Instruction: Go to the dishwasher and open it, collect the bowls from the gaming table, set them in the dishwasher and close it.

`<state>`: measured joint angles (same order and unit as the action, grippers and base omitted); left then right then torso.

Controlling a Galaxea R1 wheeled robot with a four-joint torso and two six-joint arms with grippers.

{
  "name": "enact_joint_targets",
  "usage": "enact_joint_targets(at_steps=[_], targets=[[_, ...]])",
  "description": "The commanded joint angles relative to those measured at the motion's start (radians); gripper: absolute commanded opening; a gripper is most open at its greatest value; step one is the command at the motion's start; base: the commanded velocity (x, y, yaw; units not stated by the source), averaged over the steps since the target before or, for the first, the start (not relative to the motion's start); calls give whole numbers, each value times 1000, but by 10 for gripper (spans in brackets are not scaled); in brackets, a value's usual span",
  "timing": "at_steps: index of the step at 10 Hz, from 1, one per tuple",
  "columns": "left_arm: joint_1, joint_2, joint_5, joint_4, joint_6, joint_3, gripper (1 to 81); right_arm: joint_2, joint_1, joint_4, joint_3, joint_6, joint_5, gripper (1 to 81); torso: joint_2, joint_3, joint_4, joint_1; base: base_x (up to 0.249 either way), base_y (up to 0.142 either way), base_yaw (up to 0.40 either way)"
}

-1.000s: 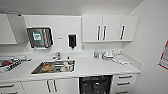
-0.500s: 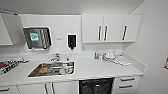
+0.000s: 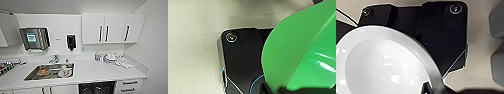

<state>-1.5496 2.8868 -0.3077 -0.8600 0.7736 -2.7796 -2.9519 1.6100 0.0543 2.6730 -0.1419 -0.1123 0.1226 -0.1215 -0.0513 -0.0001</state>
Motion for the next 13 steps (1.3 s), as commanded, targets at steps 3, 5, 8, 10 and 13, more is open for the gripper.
enact_joint_targets(at_steps=[3,5,8,10,13], targets=[[50,-15,22,-5,-5,-9,10,-3,-34,10,-3,-1,45,10,0,0,0,0,126,0,0],[49,-13,22,-5,-5,-8,10,-2,-35,1,-1,1,45,10,0,0,0,0,101,0,0],[49,-15,22,-4,-5,-8,10,0,-38,-8,17,12,45,10,-1,0,0,1,0,0,0],[49,-17,7,-2,-4,-3,10,6,-32,-10,13,13,45,10,0,0,0,1,0,0,0],[45,-29,-90,-5,7,-2,10,6,-31,-10,-1,13,45,10,0,0,0,1,0,0,0]])
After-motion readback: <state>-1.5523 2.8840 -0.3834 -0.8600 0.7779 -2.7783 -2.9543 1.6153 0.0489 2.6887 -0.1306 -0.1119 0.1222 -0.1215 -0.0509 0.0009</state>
